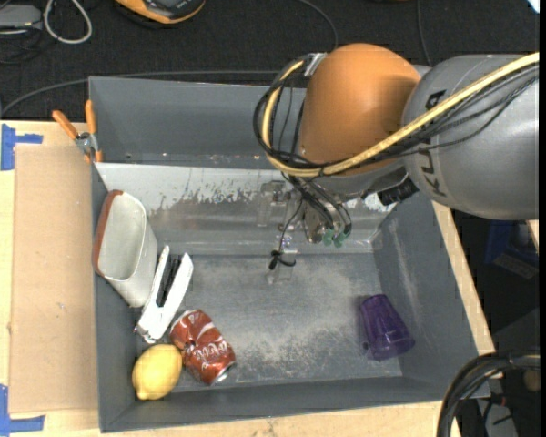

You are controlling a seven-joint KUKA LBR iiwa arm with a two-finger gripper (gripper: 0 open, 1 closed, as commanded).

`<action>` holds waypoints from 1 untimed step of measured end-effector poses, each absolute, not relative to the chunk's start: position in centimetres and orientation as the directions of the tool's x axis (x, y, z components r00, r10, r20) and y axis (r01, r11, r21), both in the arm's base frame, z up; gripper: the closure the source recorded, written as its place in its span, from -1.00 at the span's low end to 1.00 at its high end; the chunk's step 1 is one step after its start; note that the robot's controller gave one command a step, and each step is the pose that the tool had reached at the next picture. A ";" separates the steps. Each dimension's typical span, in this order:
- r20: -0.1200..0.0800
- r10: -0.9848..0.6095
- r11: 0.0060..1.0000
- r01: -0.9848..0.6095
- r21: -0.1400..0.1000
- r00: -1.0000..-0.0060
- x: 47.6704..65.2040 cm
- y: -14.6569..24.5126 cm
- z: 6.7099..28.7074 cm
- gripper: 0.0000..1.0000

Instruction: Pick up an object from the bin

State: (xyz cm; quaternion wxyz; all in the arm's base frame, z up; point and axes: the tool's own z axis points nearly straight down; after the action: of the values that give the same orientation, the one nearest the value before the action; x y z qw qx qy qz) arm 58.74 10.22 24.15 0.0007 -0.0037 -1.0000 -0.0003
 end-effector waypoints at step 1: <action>0.001 0.008 1.000 0.008 0.001 -1.000 58.7 10.2 24.1 -1.00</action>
Offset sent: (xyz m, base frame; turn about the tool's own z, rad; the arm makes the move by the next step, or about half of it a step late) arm -0.0193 0.0225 -0.0502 0.1675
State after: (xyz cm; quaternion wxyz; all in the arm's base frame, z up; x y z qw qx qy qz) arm 58.74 10.22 24.15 0.0007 -0.0038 -1.0000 -0.0003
